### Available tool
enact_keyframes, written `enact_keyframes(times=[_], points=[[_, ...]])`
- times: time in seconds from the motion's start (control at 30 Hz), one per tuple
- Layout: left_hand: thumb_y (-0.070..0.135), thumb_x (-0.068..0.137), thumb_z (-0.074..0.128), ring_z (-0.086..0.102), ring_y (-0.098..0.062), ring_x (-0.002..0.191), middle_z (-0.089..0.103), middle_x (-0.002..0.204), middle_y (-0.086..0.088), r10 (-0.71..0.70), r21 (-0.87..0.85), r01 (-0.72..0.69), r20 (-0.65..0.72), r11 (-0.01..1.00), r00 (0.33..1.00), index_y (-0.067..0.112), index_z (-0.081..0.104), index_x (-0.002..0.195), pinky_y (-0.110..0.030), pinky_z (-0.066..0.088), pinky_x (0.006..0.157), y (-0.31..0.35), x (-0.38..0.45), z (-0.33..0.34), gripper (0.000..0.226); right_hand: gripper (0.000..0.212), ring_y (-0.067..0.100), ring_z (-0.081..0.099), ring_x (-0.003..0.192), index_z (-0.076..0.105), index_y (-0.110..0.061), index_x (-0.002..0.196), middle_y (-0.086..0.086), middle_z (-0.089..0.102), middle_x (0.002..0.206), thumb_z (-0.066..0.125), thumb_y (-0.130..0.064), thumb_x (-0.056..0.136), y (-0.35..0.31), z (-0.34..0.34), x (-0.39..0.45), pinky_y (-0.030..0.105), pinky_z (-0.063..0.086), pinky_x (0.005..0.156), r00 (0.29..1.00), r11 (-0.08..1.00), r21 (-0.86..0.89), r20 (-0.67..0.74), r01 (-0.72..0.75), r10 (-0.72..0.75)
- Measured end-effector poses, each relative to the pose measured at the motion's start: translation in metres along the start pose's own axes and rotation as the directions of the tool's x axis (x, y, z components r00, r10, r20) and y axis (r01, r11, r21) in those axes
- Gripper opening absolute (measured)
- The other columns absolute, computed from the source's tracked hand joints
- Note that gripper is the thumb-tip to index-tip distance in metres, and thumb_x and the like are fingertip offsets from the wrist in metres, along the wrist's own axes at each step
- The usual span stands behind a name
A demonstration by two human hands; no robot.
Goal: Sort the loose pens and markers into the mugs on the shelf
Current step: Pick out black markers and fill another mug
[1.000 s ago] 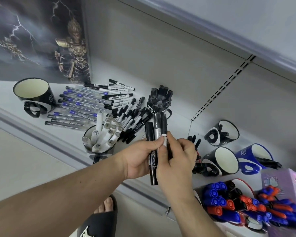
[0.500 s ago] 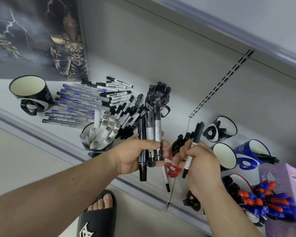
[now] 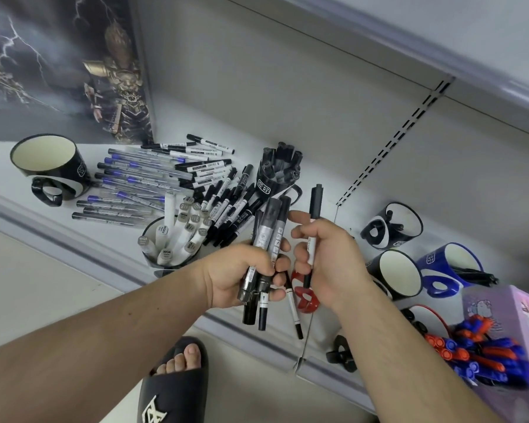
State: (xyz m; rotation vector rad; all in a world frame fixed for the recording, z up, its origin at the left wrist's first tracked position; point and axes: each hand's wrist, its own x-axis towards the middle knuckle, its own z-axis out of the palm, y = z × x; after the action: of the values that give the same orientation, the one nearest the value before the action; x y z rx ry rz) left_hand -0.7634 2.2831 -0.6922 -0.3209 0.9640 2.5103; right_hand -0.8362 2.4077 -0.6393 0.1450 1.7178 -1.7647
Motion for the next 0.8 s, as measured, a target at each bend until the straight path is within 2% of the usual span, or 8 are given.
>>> enact_keyframes(times=[0.1,0.2,0.3,0.5,0.57,0.67,0.73,0.8], points=[[-0.012,0.063,0.056,0.052,-0.016,0.057,0.051,0.071,-0.005,0.088,0.339,-0.003,-0.235,0.941,0.968,0.007,0.048,0.096,-0.028,0.048,0.054,0.003,0.004,0.006,0.039,0.008,0.011,0.036,0.048,0.06,-0.008,0.087,0.001,0.049,0.067,0.06,-0.016,0.086,-0.001,-0.002,0.004,0.026,0.026,0.046,0.999,0.997,-0.069,0.009,0.035,-0.035],[-0.005,0.073,0.061,0.053,-0.014,0.056,0.056,0.072,0.0,0.368,0.794,0.128,-0.411,0.595,0.834,0.017,0.049,0.099,-0.021,0.04,0.049,0.004,0.008,0.011,0.036,0.023,0.003,0.047,0.05,0.063,-0.02,0.093,-0.014,0.059,0.059,0.079,-0.028,0.078,0.006,-0.003,0.002,0.024,0.032,0.052,0.994,0.961,-0.263,-0.041,0.083,-0.097],[0.005,0.074,0.063,0.051,-0.012,0.057,0.053,0.071,0.005,0.464,0.912,0.193,-0.356,0.363,0.811,0.022,0.044,0.097,-0.02,0.032,0.043,0.001,0.008,0.018,0.034,0.036,0.005,0.065,0.061,0.064,-0.018,0.098,-0.01,0.07,0.07,0.086,-0.023,0.071,0.019,0.002,0.004,0.026,0.045,0.057,0.987,0.946,-0.295,-0.048,0.135,-0.155],[0.012,0.073,0.073,0.053,-0.002,0.058,0.055,0.08,0.005,0.275,0.829,0.121,-0.313,0.546,0.909,0.021,0.04,0.117,-0.015,0.039,0.045,-0.004,0.009,0.025,0.056,0.024,0.028,0.073,0.086,0.073,-0.009,0.093,0.01,0.076,0.086,0.081,-0.007,0.07,0.024,-0.001,0.013,0.049,0.059,0.08,0.992,0.989,-0.136,-0.099,0.061,-0.075],[0.024,0.071,0.078,0.059,0.0,0.079,0.062,0.096,0.008,0.195,0.723,0.097,-0.31,0.684,0.93,0.022,0.044,0.123,-0.013,0.045,0.062,-0.004,0.008,0.022,0.062,0.015,0.027,0.072,0.078,0.072,-0.01,0.085,0.011,0.073,0.079,0.079,-0.007,0.072,0.021,-0.006,0.012,0.043,0.06,0.07,0.995,0.991,-0.12,-0.071,0.056,-0.064],[0.05,0.082,0.062,0.065,-0.022,0.1,0.068,0.117,-0.011,0.041,0.256,0.003,-0.166,0.967,0.985,0.012,0.062,0.122,-0.032,0.049,0.088,0.001,0.008,0.022,0.055,0.011,0.011,0.054,0.042,0.065,-0.012,0.073,0.005,0.06,0.06,0.072,-0.006,0.078,0.011,-0.013,0.009,0.019,0.04,0.038,0.999,0.999,-0.027,-0.023,0.046,-0.046],[0.058,0.094,0.04,0.067,-0.026,0.088,0.069,0.106,-0.014,-0.024,0.043,0.03,-0.132,0.999,0.991,0.01,0.063,0.119,-0.035,0.051,0.078,0.004,0.006,0.02,0.06,0.012,0.008,0.047,0.037,0.059,-0.009,0.075,0.003,0.058,0.058,0.07,-0.01,0.072,0.004,-0.019,0.008,0.017,0.031,0.032,0.999,0.996,0.08,-0.004,0.049,-0.049],[0.064,0.092,0.032,0.059,-0.024,0.073,0.065,0.093,-0.009,-0.064,-0.04,0.059,-0.148,0.997,0.987,0.014,0.061,0.11,-0.031,0.041,0.062,0.007,0.004,0.016,0.061,0.018,0.008,0.046,0.039,0.057,-0.01,0.075,0.001,0.059,0.06,0.069,-0.018,0.065,-0.001,-0.024,0.007,0.018,0.028,0.032,0.998,0.987,0.149,0.0,0.063,-0.064]])
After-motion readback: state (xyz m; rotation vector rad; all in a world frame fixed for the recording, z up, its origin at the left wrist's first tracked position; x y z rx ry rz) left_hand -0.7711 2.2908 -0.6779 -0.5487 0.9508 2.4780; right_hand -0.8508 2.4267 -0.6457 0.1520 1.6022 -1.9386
